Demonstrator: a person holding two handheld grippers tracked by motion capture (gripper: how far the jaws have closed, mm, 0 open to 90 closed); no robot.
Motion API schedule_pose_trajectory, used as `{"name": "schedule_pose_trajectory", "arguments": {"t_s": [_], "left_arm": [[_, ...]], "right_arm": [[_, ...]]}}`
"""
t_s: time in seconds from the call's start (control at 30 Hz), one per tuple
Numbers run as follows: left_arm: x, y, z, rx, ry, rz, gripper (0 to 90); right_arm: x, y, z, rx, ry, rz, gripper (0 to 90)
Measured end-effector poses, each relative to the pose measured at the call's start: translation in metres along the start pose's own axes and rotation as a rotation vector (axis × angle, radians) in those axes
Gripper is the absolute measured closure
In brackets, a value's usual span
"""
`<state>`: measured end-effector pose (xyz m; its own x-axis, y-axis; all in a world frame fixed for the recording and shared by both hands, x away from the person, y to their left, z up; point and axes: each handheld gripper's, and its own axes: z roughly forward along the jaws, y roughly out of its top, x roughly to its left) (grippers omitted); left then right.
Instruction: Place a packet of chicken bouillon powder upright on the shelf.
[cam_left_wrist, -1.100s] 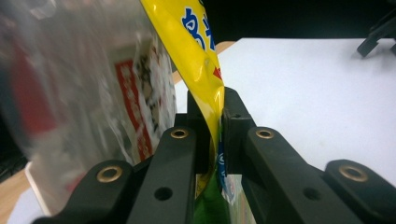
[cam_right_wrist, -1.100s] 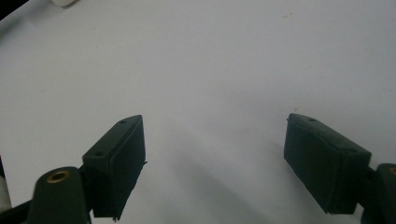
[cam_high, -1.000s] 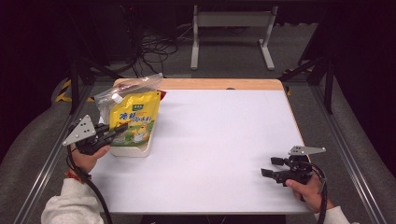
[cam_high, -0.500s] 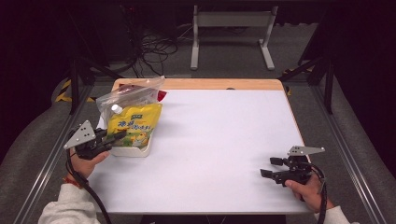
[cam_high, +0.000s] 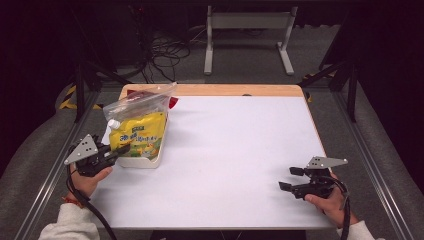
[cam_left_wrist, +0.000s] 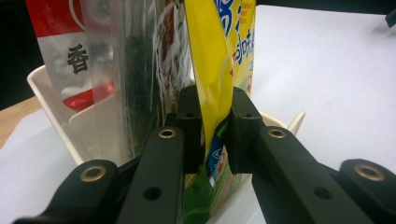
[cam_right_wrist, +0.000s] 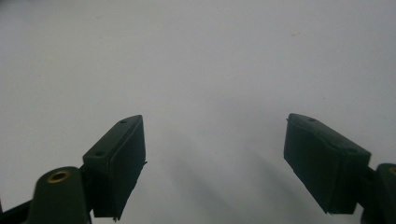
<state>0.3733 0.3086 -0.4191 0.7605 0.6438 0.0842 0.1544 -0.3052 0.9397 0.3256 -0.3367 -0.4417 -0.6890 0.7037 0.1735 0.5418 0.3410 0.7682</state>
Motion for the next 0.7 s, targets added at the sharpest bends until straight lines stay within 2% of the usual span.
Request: {"name": "schedule_pose_trajectory", "arguments": {"t_s": [0.07,0.27,0.47,0.7], "left_arm": [[0.000,-0.002,0.000,0.014,0.006,-0.004,79.5],[0.002,-0.006,0.000,0.028,0.006,-0.019,80.6],[0.004,-0.011,0.001,0.047,0.015,-0.038,81.3],[0.004,-0.014,0.001,0.043,0.018,-0.052,81.6]], "right_arm": [[0.003,0.002,-0.002,-0.007,-0.022,-0.032,20.6],[0.008,0.004,-0.003,-0.006,-0.058,-0.084,20.5],[0.010,0.004,-0.002,0.000,-0.061,-0.106,20.3],[0.010,0.005,-0.001,0.006,-0.059,-0.110,20.1]]}}
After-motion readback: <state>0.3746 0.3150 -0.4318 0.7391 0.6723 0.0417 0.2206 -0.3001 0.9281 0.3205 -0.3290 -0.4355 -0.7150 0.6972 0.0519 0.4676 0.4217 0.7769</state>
